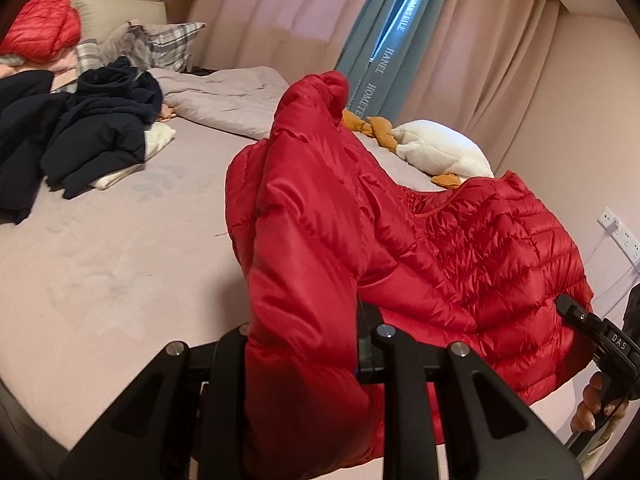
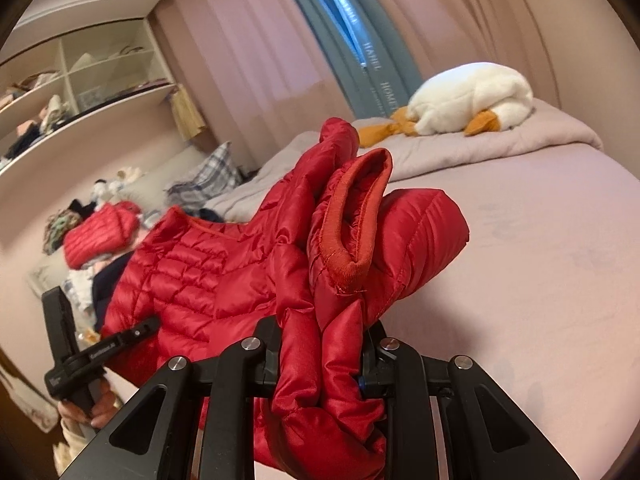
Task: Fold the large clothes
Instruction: 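Hold the lifted red jacket up with both tools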
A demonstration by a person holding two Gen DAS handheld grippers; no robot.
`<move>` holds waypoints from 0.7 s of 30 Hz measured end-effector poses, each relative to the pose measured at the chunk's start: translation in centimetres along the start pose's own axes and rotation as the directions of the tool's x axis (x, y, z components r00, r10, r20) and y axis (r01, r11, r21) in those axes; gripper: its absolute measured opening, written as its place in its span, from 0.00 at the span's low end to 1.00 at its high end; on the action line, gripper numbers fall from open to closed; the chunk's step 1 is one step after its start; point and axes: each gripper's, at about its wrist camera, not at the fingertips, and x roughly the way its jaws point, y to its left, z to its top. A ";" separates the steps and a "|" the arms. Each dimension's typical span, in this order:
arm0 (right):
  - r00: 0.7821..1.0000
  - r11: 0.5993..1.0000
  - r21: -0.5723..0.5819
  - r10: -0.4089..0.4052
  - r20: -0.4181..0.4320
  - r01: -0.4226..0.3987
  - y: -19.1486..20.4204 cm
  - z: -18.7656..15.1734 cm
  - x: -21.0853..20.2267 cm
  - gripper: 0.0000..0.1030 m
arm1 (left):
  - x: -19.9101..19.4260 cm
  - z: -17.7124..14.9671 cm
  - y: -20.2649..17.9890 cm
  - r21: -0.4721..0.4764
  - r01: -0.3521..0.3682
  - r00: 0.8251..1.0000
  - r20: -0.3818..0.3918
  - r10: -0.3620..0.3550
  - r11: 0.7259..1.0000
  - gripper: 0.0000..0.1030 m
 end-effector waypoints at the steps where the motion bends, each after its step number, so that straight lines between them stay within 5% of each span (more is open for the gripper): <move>1: 1.000 1.000 0.008 -0.013 0.001 0.013 -0.4 0.0 0.0 0.24 | 0.7 0.0 -0.3 0.005 0.008 1.000 -0.007 -0.008 1.000 0.22; 8: 0.992 0.990 0.072 -0.121 -0.047 0.124 -3.5 -1.2 1.3 0.24 | 6.4 -2.0 -0.1 -0.010 0.021 0.988 -0.153 -0.022 1.000 0.22; 14: 0.959 0.960 0.122 -0.231 -0.166 0.252 -6.7 -4.1 3.3 0.25 | 8.9 -3.9 1.0 0.000 -0.064 0.968 -0.242 0.063 0.998 0.23; 21: 0.935 0.932 0.192 -0.257 -0.244 0.307 -9.3 -5.9 4.2 0.29 | 10.6 -5.4 1.5 -0.027 -0.091 0.947 -0.310 0.078 0.996 0.30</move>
